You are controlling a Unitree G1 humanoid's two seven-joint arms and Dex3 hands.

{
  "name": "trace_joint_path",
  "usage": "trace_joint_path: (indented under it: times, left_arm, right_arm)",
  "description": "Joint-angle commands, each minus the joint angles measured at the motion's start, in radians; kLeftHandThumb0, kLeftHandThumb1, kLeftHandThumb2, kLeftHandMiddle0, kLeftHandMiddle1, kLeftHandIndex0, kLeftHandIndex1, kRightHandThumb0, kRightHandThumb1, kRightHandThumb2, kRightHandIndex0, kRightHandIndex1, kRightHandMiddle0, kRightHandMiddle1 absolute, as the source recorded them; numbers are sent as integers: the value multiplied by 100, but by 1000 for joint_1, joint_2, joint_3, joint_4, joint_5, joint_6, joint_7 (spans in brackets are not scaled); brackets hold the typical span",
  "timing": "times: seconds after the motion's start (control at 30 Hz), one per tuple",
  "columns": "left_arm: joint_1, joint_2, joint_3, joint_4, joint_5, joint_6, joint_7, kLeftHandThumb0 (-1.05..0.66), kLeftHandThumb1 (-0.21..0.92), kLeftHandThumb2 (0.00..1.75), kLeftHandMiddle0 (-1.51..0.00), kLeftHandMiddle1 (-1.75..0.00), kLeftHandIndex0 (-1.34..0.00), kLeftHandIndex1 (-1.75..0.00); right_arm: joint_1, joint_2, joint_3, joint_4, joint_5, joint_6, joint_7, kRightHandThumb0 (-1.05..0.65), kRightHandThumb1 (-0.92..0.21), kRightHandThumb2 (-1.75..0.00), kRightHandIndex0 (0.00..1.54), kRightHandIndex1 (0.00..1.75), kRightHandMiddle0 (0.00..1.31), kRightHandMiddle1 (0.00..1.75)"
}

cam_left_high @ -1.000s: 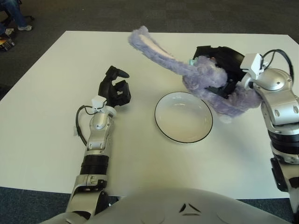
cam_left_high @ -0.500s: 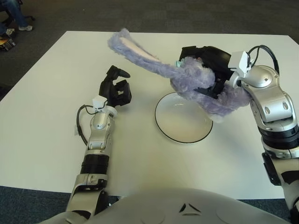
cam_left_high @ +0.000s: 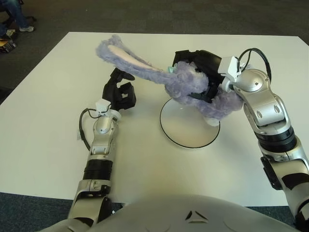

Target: Put the doll into the plate.

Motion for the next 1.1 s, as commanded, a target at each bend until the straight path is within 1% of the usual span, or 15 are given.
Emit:
trace_joint_path:
  times: [0.0,0.17,0.3,0.47,0.57,0.87,0.93,0.97,1.07]
  left_arm:
    - [44,-13,-5,28,4,1,-1,-41,55,102,-110,-175,-43,-175]
    - [47,-16,-8,20,10,6,8,-41,55,102,-110,-175,-43,-175]
    - [49,-17,-8,13,11,15,12,-41,55,102,-110,-175,-43,-175]
    - [50,-18,-8,6,8,26,15,-41,55,102,-109,-175,-43,-175]
    - [51,-18,-8,1,7,31,15,-41,55,103,-108,-175,-43,-175]
    - [49,-13,-5,-1,9,40,14,-41,55,102,-106,-175,-43,-175]
    - [49,-11,-4,-2,8,42,13,-41,55,102,-106,-175,-43,-175]
    - [49,-11,-4,-2,9,42,13,-41,55,102,-106,-175,-43,-175]
    - [49,-9,-4,-4,8,44,12,-41,55,102,-106,-175,-43,-175]
  right_arm:
    - [-51,-2,30,-3,-32,17,6,0,0,-165,87,167,61,175]
    - [-55,-9,61,-11,-61,26,12,0,-1,-165,87,168,61,175]
    - [-34,-6,67,-26,-66,45,12,0,-2,-164,86,168,60,175]
    - [-28,1,69,-28,-61,59,11,0,-2,-164,86,168,59,175]
    - [-27,3,68,-19,-59,39,11,0,-2,-164,86,168,60,175]
    - [-48,-35,88,16,-72,7,54,0,-1,-166,85,172,61,173]
    - [-56,-43,93,25,-73,4,67,0,-3,-163,84,173,60,170]
    - [-59,-46,94,28,-74,2,72,0,-8,-159,81,174,55,172]
    - [-65,-56,99,35,-81,-19,87,0,-15,-152,77,173,48,174]
